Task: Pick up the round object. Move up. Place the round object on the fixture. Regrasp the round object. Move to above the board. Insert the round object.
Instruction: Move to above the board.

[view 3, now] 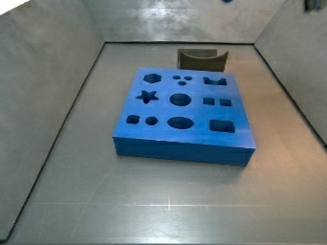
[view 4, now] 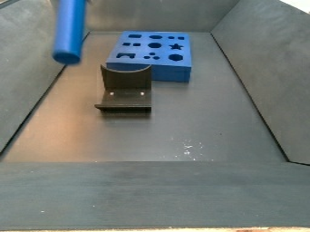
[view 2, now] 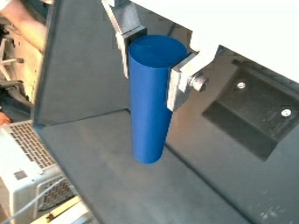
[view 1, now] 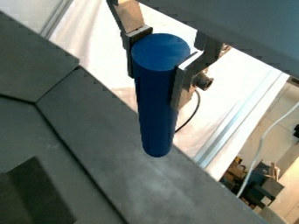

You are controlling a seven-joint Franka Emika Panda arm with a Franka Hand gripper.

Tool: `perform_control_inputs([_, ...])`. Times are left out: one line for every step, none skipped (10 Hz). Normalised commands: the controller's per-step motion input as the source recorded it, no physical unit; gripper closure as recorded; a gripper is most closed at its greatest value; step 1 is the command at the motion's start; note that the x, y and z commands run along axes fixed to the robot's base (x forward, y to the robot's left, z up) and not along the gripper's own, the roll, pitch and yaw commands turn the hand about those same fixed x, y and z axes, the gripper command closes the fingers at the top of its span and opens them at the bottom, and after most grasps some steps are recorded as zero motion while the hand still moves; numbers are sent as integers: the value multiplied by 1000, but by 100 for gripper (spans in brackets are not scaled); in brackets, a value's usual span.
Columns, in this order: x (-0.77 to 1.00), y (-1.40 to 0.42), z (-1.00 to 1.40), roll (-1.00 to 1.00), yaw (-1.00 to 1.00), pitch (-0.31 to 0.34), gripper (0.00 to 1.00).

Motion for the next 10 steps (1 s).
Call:
perform_control_inputs([211,81,698,44,67,177,100])
perform_control_inputs([130,29,445,32,102,166,100])
perform_control_inputs([89,6,262,21,122,153,100])
perform_control_inputs([-938,-1000,200,-1000,-44,14,100])
perform_control_inputs([-937,-1000,196,-1000,-42,11,100])
perform_control_inputs([-995,-1000,220,-1000,-35,-26,100])
perform_control_inputs([-1000,-950,200,-1000,-29,-53,100])
perform_control_inputs([-1000,-933,198,-1000,-25,-67,100])
perform_control_inputs([-1000,-906,191,-1000,-23,-78,100])
perform_control_inputs([-1000,-881,189,-1000,-22,-88,100])
